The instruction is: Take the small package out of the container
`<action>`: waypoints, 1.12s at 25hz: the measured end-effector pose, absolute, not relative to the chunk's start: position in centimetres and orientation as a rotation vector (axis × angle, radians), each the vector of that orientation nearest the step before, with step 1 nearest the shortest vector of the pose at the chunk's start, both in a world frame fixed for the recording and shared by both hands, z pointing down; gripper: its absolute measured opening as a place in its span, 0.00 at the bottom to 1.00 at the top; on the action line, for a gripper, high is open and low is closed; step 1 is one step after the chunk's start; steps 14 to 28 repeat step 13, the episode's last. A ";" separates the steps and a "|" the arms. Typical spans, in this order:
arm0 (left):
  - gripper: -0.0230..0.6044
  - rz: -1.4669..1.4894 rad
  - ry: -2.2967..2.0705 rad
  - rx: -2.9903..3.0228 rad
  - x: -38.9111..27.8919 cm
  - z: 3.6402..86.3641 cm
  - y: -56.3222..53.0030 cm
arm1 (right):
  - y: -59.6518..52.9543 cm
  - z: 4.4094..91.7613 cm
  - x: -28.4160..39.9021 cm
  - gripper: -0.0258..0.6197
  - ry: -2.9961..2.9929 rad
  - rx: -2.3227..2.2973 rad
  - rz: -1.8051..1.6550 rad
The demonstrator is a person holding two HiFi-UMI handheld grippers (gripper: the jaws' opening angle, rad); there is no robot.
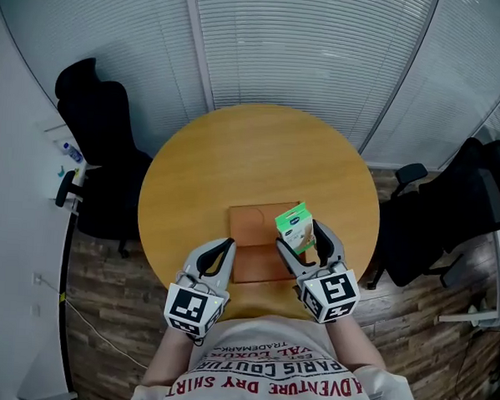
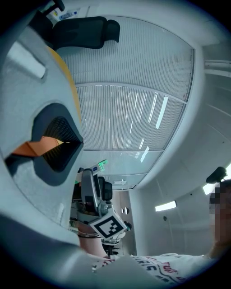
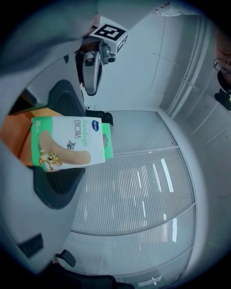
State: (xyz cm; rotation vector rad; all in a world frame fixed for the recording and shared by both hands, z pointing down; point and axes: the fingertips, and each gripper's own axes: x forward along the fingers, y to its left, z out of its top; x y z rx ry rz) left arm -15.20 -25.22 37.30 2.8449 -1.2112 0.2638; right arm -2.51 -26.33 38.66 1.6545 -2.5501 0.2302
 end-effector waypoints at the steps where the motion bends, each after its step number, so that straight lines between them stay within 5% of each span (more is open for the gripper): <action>1: 0.05 0.272 -1.210 2.846 -15.1 37.4 -25.2 | -26.4 38.7 -2.5 0.59 -2.557 1.651 0.240; 28: 0.05 0.304 -1.253 2.845 -15.0 37.6 -25.3 | -26.7 39.0 -2.7 0.59 -2.581 1.602 0.247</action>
